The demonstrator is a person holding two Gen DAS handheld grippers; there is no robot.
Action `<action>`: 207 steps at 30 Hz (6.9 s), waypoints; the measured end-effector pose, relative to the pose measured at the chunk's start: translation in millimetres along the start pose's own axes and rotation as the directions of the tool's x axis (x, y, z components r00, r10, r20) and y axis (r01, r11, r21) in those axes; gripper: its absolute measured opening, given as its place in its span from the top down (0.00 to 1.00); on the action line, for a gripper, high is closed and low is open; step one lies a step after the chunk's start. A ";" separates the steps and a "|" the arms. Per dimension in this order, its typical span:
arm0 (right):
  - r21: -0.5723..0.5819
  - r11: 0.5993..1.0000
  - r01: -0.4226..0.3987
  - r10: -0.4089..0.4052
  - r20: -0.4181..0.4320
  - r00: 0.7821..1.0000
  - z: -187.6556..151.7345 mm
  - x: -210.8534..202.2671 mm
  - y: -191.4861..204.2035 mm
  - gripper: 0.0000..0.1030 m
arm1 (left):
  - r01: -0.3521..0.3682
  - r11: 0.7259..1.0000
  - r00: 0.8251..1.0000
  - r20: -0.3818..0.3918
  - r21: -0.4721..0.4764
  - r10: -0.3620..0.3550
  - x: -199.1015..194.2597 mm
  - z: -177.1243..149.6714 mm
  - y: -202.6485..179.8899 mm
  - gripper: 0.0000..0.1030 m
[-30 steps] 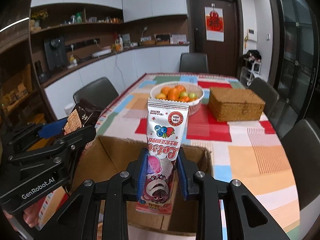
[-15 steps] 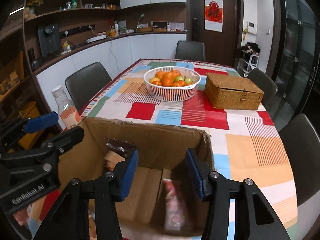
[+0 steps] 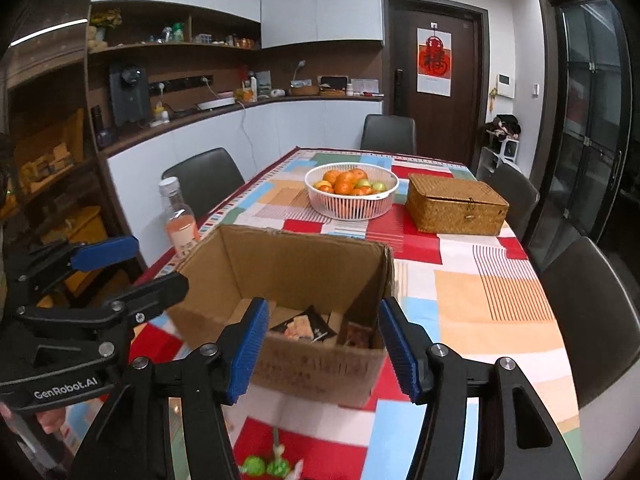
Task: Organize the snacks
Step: 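Move both tools back over the remaining snacks on the table, then grasp a green lollipop with the left tool while the right tool grasps the red candy bag, then carry the lollipop and red bag into the box and open both tools, then move both tools back toward the snacks beside the box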
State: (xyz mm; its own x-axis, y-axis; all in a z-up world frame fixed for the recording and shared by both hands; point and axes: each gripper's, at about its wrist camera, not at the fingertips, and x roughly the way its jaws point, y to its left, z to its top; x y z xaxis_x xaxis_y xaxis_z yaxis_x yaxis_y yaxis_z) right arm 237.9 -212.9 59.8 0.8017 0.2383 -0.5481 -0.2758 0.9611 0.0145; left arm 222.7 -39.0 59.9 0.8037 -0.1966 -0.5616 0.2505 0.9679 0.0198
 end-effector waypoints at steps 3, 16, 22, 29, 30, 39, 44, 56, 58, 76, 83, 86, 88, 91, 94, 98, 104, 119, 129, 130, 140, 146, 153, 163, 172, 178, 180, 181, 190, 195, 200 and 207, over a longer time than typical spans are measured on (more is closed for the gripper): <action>0.009 1.000 -0.007 0.007 -0.003 1.000 -10.7 -11.3 -1.5 0.44 | 0.013 1.000 1.000 0.003 0.003 -0.013 -13.4 -15.9 -6.2 0.32; -0.008 1.000 -0.008 0.007 -0.113 0.994 -65.2 -30.2 10.1 0.44 | 0.021 0.999 0.999 -0.034 0.046 -0.020 -33.1 -72.1 -21.7 0.32; -0.019 1.000 0.013 -0.017 -0.197 0.980 -92.2 -25.5 10.3 0.44 | 0.041 0.995 0.995 -0.090 0.095 -0.033 -26.7 -99.1 -25.5 0.32; -0.035 0.999 0.021 -0.030 -0.270 0.962 -119.7 -20.5 14.4 0.44 | 0.073 0.990 0.987 -0.151 0.124 -0.054 -11.5 -126.7 -32.9 0.32; -0.038 0.999 0.023 -0.032 -0.275 0.961 -123.1 -20.1 14.8 0.44 | 0.076 0.988 0.986 -0.155 0.131 -0.056 -8.3 -131.3 -34.4 0.32; -0.019 0.998 0.055 -0.059 -0.350 0.935 -144.6 -1.5 4.3 0.44 | 0.131 0.982 0.968 -0.231 0.137 -0.097 21.6 -152.5 -43.2 0.32; -0.001 0.998 0.058 -0.054 -0.382 0.923 -151.9 9.0 -2.8 0.44 | 0.156 0.978 0.963 -0.242 0.137 -0.120 36.2 -153.7 -46.8 0.33; 0.022 0.998 0.051 -0.036 -0.429 0.903 -163.3 28.8 -13.4 0.44 | 0.175 0.973 0.949 -0.291 0.152 -0.125 71.1 -159.3 -53.9 0.43; 0.039 0.998 0.041 -0.020 -0.440 0.898 -165.0 32.4 -14.4 0.44 | 0.180 0.973 0.944 -0.304 0.147 -0.128 77.1 -160.2 -54.2 0.48; 0.090 0.996 0.023 0.023 -0.481 0.876 -175.0 45.7 -15.8 0.64 | 0.218 0.967 0.919 -0.361 0.129 -0.159 98.4 -166.7 -59.7 0.75; 0.088 0.996 0.031 0.013 -0.458 0.889 -169.7 36.5 -14.8 0.66 | 0.215 0.969 0.927 -0.337 0.121 -0.163 86.1 -158.8 -57.6 0.75; 0.090 0.996 0.030 0.013 -0.441 0.897 -164.7 30.6 -14.0 0.66 | 0.212 0.971 0.934 -0.316 0.110 -0.168 75.2 -151.8 -54.7 0.75; 0.089 0.996 0.027 0.013 -0.426 0.905 -160.2 26.5 -12.2 0.66 | 0.214 0.972 0.939 -0.295 0.101 -0.176 67.2 -147.1 -52.3 0.75; 0.090 0.996 0.022 0.016 -0.400 0.916 -152.4 20.2 -10.2 0.66 | 0.208 0.973 0.950 -0.257 0.097 -0.178 53.7 -137.1 -49.3 0.75; 0.091 0.996 0.013 0.021 -0.368 0.930 -143.0 13.4 -7.9 0.66 | 0.197 0.976 0.961 -0.216 0.097 -0.173 40.8 -125.8 -46.0 0.75; 0.087 0.996 0.006 0.022 -0.321 0.947 -128.6 6.4 -5.8 0.66 | 0.190 0.977 0.972 -0.158 0.098 -0.173 24.1 -109.5 -40.6 0.75; 0.082 0.997 -0.001 0.021 -0.239 0.971 -102.8 -2.9 -4.6 0.66 | 0.157 0.981 0.987 -0.052 0.112 -0.152 1.1 -82.0 -34.8 0.75; 0.057 0.998 -0.036 0.038 -0.027 0.999 -27.9 -10.7 4.2 0.66 | 0.051 0.995 0.986 0.153 0.085 -0.063 -24.6 -15.5 -2.6 0.75; 0.049 0.997 -0.065 0.063 0.045 0.997 14.5 1.4 7.8 0.66 | 0.007 0.997 0.982 0.187 0.077 -0.021 -14.3 17.7 18.0 0.75; 0.053 0.997 -0.064 0.061 0.048 0.997 19.5 5.3 7.5 0.66 | 0.007 0.997 0.983 0.182 0.074 -0.021 -11.3 19.7 19.7 0.75; 0.056 0.998 -0.035 0.037 -0.024 0.999 39.7 49.9 2.3 0.66 | 0.003 0.999 0.998 0.069 0.053 -0.006 45.7 43.9 39.5 0.75; 0.074 0.996 -0.042 0.049 -0.095 0.994 41.3 82.4 -2.2 0.66 | 0.008 0.999 1.000 -0.016 0.042 -0.007 78.7 47.8 45.8 0.75; 0.064 0.998 -0.009 0.020 -0.161 0.987 39.2 106.2 -3.7 0.63 | -0.011 0.999 0.997 -0.074 0.046 0.015 96.7 43.8 45.0 0.45; 0.024 0.999 0.027 -0.024 -0.101 0.995 25.4 67.5 2.6 0.46 | -0.022 1.000 0.999 -0.034 -0.011 0.021 50.0 26.7 44.3 0.39; 0.021 0.999 -0.048 0.050 -0.074 0.996 4.1 30.0 19.3 0.46 | -0.023 1.000 1.000 0.007 -0.015 0.023 4.5 5.4 37.0 0.33; 0.013 0.997 -0.077 0.078 -0.099 0.992 -14.4 20.0 30.9 0.46 | -0.036 0.999 0.999 0.001 -0.033 0.036 -13.0 -20.0 36.8 0.30; 0.014 0.996 -0.086 0.087 -0.112 0.990 -20.9 18.4 33.8 0.46 | -0.044 0.998 0.999 -0.011 -0.041 0.044 -17.1 -30.6 37.5 0.29; 0.012 0.996 -0.088 0.089 -0.119 0.989 -24.1 17.6 35.4 0.46 | -0.044 0.998 0.999 -0.017 -0.042 0.044 -18.1 -34.6 37.3 0.27; -0.004 0.994 -0.106 0.103 -0.210 0.972 -54.8 20.3 48.3 0.46 | -0.069 0.996 0.990 -0.128 -0.059 0.061 -19.8 -81.3 41.7 0.23; -0.003 0.993 -0.122 0.116 -0.268 0.956 -73.6 26.6 53.3 0.46 | -0.064 0.994 0.980 -0.191 -0.091 0.046 -12.2 -104.1 43.8 0.23; 0.010 0.993 -0.120 0.116 -0.336 0.935 -94.1 35.7 51.4 0.46 | -0.058 0.993 0.964 -0.265 -0.101 0.029 1.0 -127.9 42.3 0.23; 0.047 0.994 -0.095 0.106 -0.414 0.904 -117.1 50.6 43.5 0.46 | -0.052 0.994 0.944 -0.331 -0.098 0.017 17.5 -150.0 39.2 0.23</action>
State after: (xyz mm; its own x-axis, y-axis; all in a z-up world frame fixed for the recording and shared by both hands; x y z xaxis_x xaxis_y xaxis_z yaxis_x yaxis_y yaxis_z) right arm 204.4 -175.3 -65.2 0.4759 0.2597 -0.8403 -0.3259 0.9395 0.1057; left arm 165.6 19.0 -73.2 0.5839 -0.1176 -0.8032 0.1547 0.9874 -0.0321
